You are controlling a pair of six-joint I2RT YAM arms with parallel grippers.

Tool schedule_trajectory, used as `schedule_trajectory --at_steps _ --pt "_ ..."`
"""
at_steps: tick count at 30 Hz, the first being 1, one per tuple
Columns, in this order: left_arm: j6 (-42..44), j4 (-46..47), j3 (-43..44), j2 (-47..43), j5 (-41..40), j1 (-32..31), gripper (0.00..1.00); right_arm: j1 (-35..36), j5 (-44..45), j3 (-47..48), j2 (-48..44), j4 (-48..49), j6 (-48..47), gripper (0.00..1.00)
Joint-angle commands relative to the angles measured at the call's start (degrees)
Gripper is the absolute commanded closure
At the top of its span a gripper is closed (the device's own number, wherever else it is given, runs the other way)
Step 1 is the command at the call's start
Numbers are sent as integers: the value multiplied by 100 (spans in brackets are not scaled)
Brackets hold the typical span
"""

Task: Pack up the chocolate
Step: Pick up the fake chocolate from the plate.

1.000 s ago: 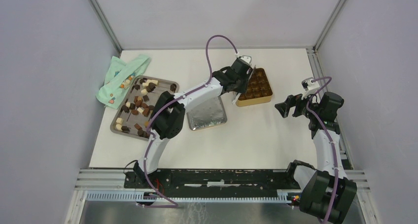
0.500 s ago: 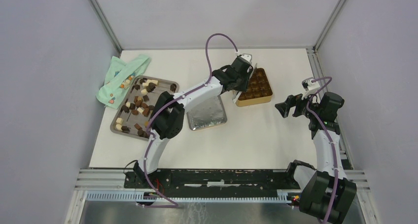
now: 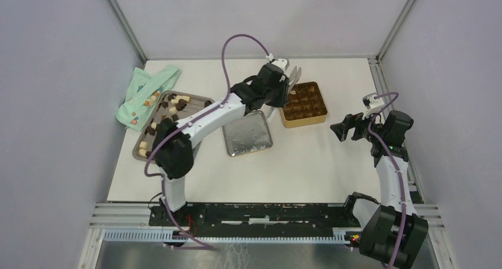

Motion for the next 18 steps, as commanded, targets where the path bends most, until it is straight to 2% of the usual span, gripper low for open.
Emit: schedule_trajectory --at_steps 1,5,10,14,18 --pt "-318 215 -709 -1246 152 278 61 -39 -18 -34 -94 155 -55 2" --pt "-400 -11 -1588 -2112 246 570 61 -38 -16 -65 -75 195 -46 2" --pt "-625 -544 -2427 -3056 690 1298 62 -42 -22 -63 -39 216 -42 2" --pt "-533 -1221 -2720 -3506 961 2036 62 -45 -39 -67 -29 223 -29 2" --pt "-215 -2059 -2793 -3712 869 2742 61 -37 -48 -102 -47 252 -11 2"
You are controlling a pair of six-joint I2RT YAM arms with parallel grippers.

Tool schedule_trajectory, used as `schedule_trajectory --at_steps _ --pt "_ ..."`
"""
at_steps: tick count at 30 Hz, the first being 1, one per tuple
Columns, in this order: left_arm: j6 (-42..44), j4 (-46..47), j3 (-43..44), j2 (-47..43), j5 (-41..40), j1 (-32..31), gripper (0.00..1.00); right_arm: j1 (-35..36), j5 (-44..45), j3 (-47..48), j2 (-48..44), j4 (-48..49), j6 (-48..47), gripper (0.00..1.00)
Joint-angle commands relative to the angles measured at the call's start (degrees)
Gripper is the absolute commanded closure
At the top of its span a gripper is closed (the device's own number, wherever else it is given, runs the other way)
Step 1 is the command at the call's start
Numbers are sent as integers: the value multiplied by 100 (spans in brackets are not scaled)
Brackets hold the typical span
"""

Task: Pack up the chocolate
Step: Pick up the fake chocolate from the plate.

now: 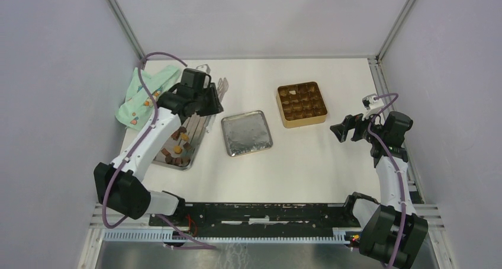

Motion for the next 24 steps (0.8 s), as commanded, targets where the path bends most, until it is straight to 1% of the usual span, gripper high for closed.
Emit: schedule_trajectory --at_steps 1,3,5,9,13,19,24 --pt "233 -984 -9 -344 34 604 61 -24 -54 -43 -50 247 -13 2" --pt "364 -1311 -26 -336 -70 814 61 -23 -63 -52 -47 250 3 2" --pt "454 -1605 -39 -308 -345 954 61 -19 -72 -52 -44 259 13 2" --pt "617 -1904 -66 -235 -653 1175 61 -23 -89 -43 -47 259 22 2" --pt "707 -2082 -20 -184 -749 1422 61 -26 -90 -43 -44 268 26 2" --pt "871 -2008 12 -54 -653 1833 60 -24 -99 -43 -36 286 40 2" --pt "1057 -1841 180 268 -489 2134 60 -24 -125 -26 -14 286 57 2"
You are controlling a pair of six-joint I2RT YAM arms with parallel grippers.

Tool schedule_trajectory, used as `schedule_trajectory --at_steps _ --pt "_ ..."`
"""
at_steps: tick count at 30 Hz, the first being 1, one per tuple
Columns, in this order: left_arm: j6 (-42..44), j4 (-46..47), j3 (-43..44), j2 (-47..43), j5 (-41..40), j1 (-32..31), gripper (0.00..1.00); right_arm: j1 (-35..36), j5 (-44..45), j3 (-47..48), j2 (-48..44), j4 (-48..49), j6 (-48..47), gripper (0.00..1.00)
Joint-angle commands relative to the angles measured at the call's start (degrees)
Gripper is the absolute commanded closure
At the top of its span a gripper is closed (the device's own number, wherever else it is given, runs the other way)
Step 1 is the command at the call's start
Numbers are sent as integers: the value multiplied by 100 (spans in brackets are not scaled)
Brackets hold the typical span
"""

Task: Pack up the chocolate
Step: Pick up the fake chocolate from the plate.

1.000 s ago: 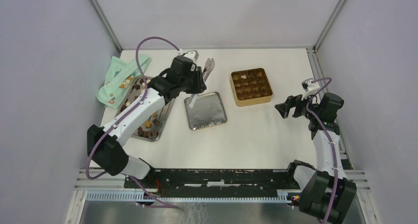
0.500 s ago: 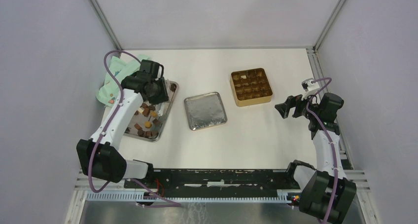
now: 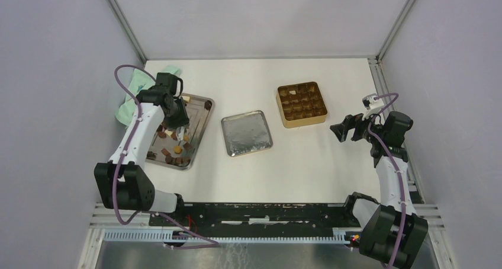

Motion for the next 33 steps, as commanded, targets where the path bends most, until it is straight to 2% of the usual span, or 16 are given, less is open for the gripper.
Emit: schedule_trajectory --at_steps 1,17,21,33 --pt "460 251 314 289 136 247 60 -23 -116 -24 -15 242 55 2" --pt "799 361 1598 1640 -144 394 59 -24 -125 -41 -50 233 59 2" --pt "873 357 1868 1862 -216 596 59 -18 -125 -41 -35 235 59 2" --pt "948 384 2020 2248 -36 665 58 -20 -99 -33 -30 227 34 2"
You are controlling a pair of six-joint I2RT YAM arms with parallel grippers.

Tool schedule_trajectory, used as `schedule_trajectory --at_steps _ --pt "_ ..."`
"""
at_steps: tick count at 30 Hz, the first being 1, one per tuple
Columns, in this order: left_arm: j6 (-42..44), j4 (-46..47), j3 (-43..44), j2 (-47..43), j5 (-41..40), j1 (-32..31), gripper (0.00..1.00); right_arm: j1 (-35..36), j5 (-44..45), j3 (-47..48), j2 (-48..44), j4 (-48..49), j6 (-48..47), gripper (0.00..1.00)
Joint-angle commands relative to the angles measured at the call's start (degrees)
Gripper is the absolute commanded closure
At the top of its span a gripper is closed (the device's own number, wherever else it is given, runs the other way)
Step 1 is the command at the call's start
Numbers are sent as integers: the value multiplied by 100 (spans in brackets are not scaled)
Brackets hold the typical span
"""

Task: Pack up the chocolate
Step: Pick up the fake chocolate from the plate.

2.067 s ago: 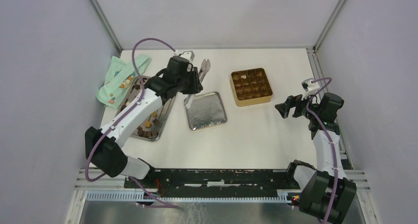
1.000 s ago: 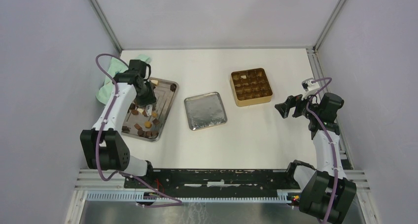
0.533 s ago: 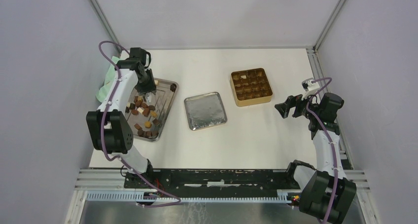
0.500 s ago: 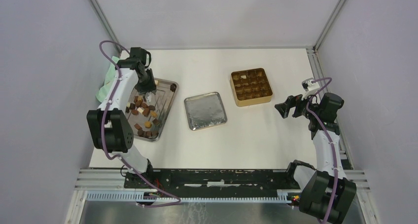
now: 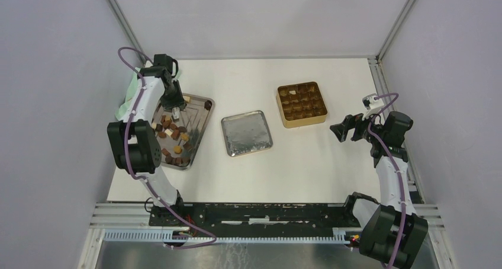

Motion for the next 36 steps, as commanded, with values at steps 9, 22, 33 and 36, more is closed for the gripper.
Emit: schedule_trajectory --at_steps 9,22,33,36 --pt "407 151 221 116 229 16 58 -22 -81 -24 -31 213 5 2" --pt "368 95 111 138 565 17 58 -18 -94 -33 -46 218 5 2" --pt "360 -41 -66 -42 894 16 60 -26 -115 -28 -40 239 38 2" --pt "345 -51 -148 -100 987 17 61 -20 -124 -38 -42 246 40 2"
